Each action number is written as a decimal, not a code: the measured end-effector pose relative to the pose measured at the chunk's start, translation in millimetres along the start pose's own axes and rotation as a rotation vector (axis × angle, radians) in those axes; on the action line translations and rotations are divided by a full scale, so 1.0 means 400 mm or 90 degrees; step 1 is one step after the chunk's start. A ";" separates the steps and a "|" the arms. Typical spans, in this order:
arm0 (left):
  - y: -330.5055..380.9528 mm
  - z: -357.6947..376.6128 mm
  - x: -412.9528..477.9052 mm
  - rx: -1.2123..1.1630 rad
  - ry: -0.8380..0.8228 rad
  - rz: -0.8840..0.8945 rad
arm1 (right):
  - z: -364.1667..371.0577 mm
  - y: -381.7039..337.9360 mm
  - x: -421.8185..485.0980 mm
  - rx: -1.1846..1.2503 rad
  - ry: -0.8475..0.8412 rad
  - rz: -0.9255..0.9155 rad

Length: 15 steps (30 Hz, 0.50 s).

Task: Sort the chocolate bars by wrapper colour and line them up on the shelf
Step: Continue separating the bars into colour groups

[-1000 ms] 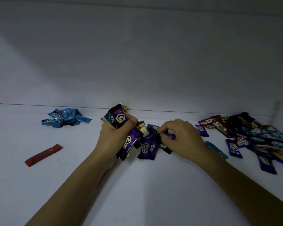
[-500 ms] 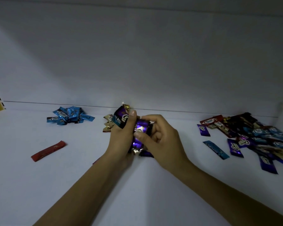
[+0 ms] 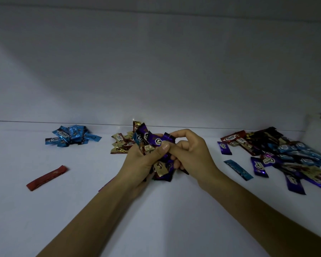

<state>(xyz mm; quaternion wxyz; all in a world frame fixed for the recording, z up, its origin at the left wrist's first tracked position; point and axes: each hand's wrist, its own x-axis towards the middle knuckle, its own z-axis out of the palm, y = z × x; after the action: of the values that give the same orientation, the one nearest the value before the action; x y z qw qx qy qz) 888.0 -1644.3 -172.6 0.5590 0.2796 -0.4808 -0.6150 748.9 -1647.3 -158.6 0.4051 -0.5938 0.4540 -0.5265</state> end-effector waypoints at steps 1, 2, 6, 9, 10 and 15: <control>-0.001 0.002 0.000 -0.005 0.016 -0.015 | -0.005 0.000 0.004 -0.014 0.015 -0.013; -0.002 0.003 0.000 -0.010 0.032 -0.032 | -0.011 0.001 0.007 -0.022 0.030 -0.021; 0.003 0.003 0.000 -0.028 0.092 -0.090 | -0.031 0.011 0.016 -0.025 0.058 0.005; 0.013 -0.002 0.001 -0.041 0.137 -0.102 | -0.048 0.017 0.030 -0.005 0.094 0.041; 0.017 -0.004 0.001 -0.048 0.156 -0.096 | -0.058 0.018 0.038 0.005 0.114 0.049; 0.024 -0.013 0.002 -0.051 0.225 -0.073 | -0.109 0.052 0.062 -0.104 0.151 0.057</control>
<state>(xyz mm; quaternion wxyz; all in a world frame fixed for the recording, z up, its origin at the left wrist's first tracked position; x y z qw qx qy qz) 896.3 -1645.5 -165.6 0.6096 0.3876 -0.3333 -0.6059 704.0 -1676.8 -167.2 0.3217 -0.5376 0.5663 -0.5356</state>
